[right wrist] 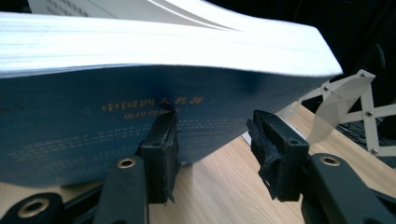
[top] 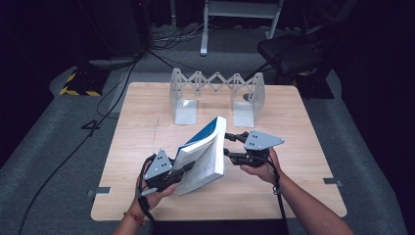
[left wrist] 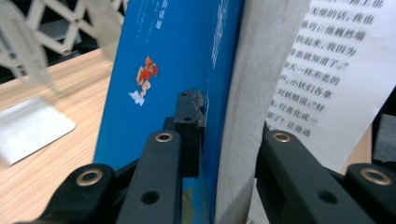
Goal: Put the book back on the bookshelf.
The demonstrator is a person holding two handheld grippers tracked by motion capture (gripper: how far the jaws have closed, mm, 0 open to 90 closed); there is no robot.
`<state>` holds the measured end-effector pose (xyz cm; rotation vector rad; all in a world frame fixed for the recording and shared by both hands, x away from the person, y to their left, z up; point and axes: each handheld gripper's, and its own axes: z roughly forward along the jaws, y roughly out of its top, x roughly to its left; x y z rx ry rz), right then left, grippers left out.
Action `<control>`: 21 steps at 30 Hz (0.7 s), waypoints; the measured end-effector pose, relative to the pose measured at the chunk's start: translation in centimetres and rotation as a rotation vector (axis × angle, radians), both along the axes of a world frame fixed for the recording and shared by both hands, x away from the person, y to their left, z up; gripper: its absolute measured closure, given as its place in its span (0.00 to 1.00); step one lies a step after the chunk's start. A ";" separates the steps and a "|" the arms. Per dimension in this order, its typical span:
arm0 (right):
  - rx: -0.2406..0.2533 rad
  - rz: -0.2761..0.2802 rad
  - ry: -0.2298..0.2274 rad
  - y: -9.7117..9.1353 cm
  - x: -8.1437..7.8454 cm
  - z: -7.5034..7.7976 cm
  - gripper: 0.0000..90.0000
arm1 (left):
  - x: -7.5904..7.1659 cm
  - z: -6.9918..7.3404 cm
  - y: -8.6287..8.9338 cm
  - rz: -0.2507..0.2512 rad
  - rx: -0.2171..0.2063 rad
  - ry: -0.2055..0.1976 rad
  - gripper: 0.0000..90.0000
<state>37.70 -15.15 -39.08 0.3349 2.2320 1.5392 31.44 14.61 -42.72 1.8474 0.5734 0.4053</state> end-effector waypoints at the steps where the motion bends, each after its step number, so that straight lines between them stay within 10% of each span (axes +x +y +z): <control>1: 0.000 0.000 0.000 0.0 0.0 0.0 0.57 | 0.0 0.0 0.0 0.000 0.000 0.000 0.84; 21: 0.056 -0.203 -0.066 -10.5 -0.8 1.3 0.60 | 3.9 0.6 -10.7 -0.202 -0.063 -0.008 0.84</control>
